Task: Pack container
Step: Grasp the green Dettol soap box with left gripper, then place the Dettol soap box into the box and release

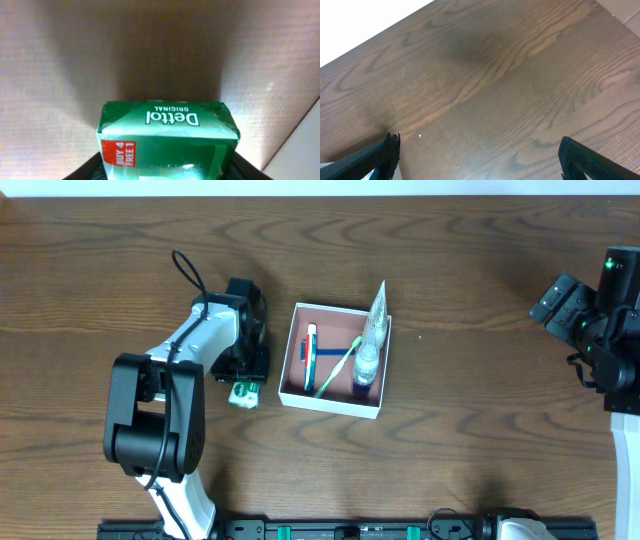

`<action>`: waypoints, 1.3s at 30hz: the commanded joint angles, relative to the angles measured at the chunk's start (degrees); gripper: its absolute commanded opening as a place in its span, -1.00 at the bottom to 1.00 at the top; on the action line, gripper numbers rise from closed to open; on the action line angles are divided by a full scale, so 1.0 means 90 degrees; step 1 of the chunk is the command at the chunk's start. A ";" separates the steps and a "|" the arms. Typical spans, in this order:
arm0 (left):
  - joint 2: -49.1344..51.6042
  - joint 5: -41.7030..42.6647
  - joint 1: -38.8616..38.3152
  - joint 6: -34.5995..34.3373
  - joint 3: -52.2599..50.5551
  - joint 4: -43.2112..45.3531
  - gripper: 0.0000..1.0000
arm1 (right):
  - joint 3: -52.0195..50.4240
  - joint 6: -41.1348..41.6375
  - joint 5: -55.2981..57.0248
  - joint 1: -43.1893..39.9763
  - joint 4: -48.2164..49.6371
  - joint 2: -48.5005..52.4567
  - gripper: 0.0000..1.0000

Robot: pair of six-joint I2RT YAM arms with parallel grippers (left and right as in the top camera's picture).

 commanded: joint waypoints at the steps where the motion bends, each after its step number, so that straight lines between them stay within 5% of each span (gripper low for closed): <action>1: -0.0321 -0.0340 0.0032 0.0000 0.0406 -0.0379 -0.14 | 0.0041 -0.0015 0.0049 -0.0046 -0.0005 0.0007 0.98; 7: -0.1377 -0.0070 -0.0126 -0.0078 0.1132 -0.1088 -0.18 | 0.0041 -0.0015 0.0049 -0.0046 -0.0005 0.0007 0.98; 13: -0.2312 0.0563 -0.0984 -0.0078 0.1163 -0.0187 -0.17 | 0.0041 -0.0015 0.0046 -0.0046 -0.0005 0.0007 0.99; 23: -0.1428 0.0019 -0.2062 -0.0398 0.0816 0.1120 -0.21 | 0.0041 -0.0015 0.0049 -0.0046 -0.0005 0.0007 0.98; 34: -0.0503 0.0022 -0.2142 -0.0561 0.0816 0.1375 -0.18 | 0.0041 -0.0015 0.0049 -0.0046 -0.0005 0.0007 0.99; 39: -0.0634 0.0027 -0.2142 -0.0563 0.0906 0.1384 0.17 | 0.0041 -0.0015 0.0049 -0.0046 -0.0005 0.0007 0.99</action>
